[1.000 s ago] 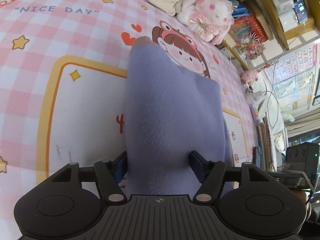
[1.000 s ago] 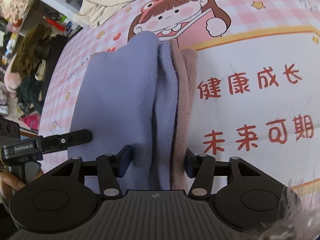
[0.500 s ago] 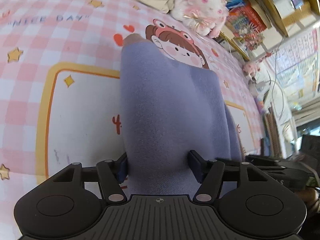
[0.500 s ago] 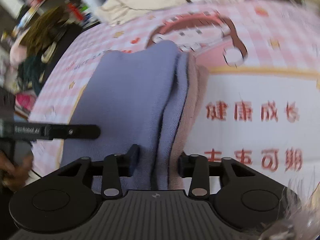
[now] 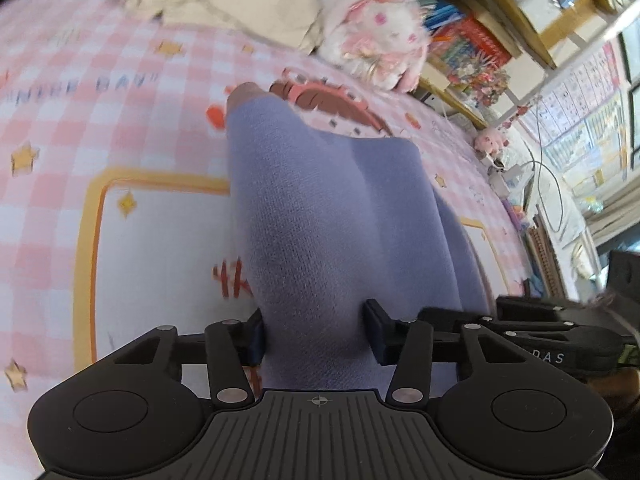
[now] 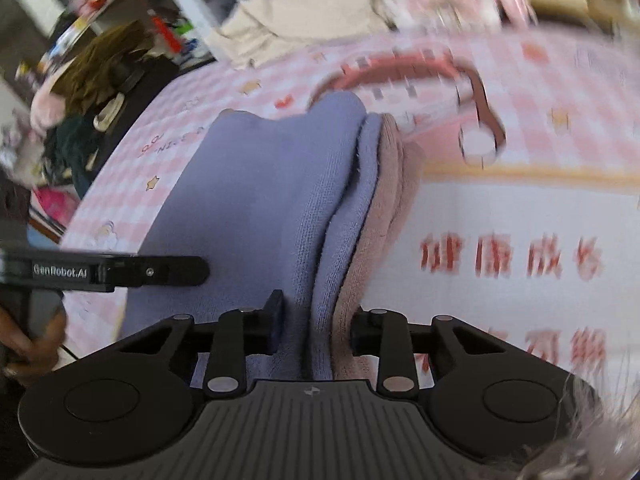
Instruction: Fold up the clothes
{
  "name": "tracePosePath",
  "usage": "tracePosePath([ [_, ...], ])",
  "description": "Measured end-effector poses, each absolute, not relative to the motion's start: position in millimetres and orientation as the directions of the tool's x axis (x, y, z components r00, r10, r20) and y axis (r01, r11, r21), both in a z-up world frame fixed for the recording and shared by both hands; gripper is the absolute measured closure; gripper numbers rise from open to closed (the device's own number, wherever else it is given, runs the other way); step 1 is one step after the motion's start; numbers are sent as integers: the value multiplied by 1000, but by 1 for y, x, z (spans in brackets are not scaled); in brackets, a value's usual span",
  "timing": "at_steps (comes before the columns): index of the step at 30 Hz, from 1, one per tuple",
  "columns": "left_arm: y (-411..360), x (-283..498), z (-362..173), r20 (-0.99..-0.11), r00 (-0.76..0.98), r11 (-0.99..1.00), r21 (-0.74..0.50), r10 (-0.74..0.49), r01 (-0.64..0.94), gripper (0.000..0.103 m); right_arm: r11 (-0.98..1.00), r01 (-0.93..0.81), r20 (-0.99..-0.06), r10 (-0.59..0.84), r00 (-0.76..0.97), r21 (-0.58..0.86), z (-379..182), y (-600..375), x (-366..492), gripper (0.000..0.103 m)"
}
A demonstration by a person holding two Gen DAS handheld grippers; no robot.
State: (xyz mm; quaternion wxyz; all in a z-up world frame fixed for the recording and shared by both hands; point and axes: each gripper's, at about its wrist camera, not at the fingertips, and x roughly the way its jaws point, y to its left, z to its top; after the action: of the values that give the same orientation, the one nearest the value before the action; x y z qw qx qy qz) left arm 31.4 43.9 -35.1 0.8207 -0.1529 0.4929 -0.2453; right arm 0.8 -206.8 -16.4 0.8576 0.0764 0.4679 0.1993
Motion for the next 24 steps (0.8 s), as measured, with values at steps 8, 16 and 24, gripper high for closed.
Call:
tracePosePath([
  [8, 41, 63, -20, -702, 452, 835, -464, -551, 297, 56, 917, -304, -730, 392, 560, 259, -3, -205, 27, 76],
  [16, 38, 115, -14, -698, 482, 848, -441, -530, 294, 56, 917, -293, -718, 395, 573, 271, 1, -205, 87, 75],
  [24, 38, 168, -22, -700, 490, 854, -444, -520, 272, 56, 916, -271, -727, 400, 559, 295, -3, -206, 148, 75],
])
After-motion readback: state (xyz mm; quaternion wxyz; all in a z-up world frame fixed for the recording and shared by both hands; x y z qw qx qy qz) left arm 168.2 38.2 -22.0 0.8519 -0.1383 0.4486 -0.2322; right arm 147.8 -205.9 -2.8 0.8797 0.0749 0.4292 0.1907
